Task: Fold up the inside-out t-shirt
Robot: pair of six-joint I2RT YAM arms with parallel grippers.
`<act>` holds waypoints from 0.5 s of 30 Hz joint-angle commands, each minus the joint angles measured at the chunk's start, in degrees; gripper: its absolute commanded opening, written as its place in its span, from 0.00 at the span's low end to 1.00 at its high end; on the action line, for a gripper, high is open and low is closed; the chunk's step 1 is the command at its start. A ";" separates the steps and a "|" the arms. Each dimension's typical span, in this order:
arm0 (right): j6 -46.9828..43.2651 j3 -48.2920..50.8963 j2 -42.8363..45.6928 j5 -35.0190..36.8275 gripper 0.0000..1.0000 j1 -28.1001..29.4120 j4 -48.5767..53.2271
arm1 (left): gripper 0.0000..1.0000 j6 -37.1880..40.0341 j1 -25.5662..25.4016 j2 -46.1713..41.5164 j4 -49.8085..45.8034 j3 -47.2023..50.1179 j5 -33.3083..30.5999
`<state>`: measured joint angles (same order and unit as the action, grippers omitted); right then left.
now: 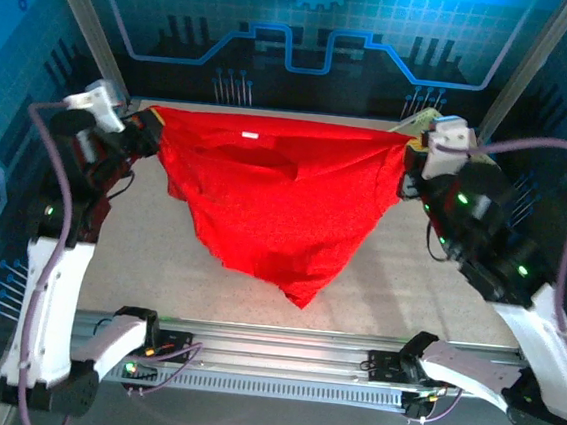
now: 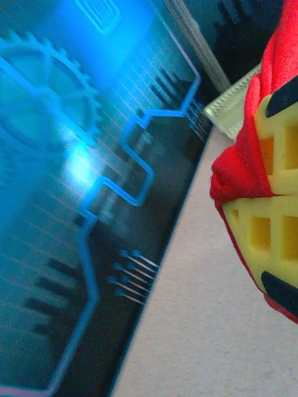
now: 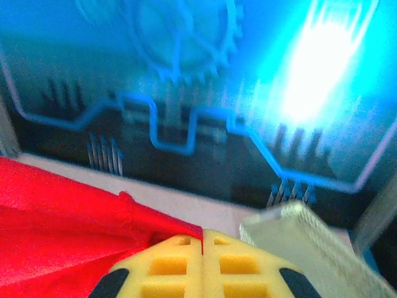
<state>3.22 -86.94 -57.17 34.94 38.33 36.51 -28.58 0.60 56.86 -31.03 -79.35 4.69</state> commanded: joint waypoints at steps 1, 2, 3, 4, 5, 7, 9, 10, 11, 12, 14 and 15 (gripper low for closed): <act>5.92 0.76 -0.31 -9.28 0.00 -6.15 5.50 | 0.00 0.57 0.46 3.71 -4.47 -0.12 5.40; 5.81 0.80 -0.24 -11.22 0.00 -7.03 5.37 | 0.00 0.99 0.45 3.49 -4.66 -0.74 6.18; 5.36 0.65 -0.08 -13.26 0.00 -7.53 5.20 | 0.00 1.27 0.49 2.99 -4.57 -1.33 6.73; 5.11 0.50 0.31 -14.68 0.00 -7.66 4.94 | 0.00 1.48 0.45 2.30 -4.32 -1.77 7.10; 4.93 0.36 0.91 -15.81 0.00 -7.73 4.52 | 0.00 1.76 0.43 1.35 -3.91 -2.19 7.55; 4.11 0.15 2.66 -19.75 0.00 -7.83 3.22 | 0.00 1.95 0.37 -0.67 -2.61 -2.99 8.65; 3.84 -0.28 5.11 -23.49 0.00 -7.78 2.11 | 0.00 1.88 0.40 -3.16 -0.65 -3.48 10.36; 3.66 -0.44 6.19 -24.78 0.00 -7.78 1.63 | 0.00 1.60 0.45 -4.26 0.05 -3.68 11.22; 3.56 -0.71 7.48 -25.93 0.00 -7.79 1.32 | 0.00 1.52 0.41 -5.58 1.15 -3.97 12.49; 3.41 -0.98 8.82 -26.77 0.00 -7.77 1.13 | 0.00 1.18 0.37 -7.08 2.30 -4.14 13.62; 3.28 -2.13 10.94 -27.56 0.00 -7.77 1.53 | 0.00 0.64 0.40 -10.00 4.27 -4.32 15.30; 3.36 -2.98 11.88 -28.03 0.00 -7.78 1.92 | 0.00 0.26 0.41 -11.63 5.53 -4.41 16.26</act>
<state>6.63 -86.61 -48.25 11.07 31.27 40.77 -28.18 0.60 49.21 -31.64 -81.62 15.97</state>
